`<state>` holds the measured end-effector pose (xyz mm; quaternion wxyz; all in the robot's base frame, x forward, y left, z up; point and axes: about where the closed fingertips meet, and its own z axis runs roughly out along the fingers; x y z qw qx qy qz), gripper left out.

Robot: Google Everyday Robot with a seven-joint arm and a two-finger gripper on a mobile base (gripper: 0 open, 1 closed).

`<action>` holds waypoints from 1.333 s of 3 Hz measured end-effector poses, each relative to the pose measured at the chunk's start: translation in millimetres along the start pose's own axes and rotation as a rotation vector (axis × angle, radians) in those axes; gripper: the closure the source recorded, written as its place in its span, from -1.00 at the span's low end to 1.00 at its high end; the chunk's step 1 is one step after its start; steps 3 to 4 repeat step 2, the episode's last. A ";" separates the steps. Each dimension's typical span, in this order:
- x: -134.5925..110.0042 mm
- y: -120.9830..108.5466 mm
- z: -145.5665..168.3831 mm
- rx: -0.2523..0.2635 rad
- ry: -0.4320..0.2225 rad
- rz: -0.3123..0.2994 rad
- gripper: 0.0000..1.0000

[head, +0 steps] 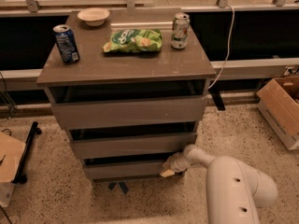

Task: Close bottom drawer

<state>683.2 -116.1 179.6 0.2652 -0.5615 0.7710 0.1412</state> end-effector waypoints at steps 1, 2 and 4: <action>0.4 1.6 -0.4 0.000 0.000 0.000 -1.00; 1.7 7.1 -1.8 0.000 0.000 0.000 -1.00; 1.7 7.1 -1.8 0.000 0.000 0.000 -1.00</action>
Offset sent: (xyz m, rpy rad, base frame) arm -0.0013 0.0000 0.0000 0.0000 0.0000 0.0000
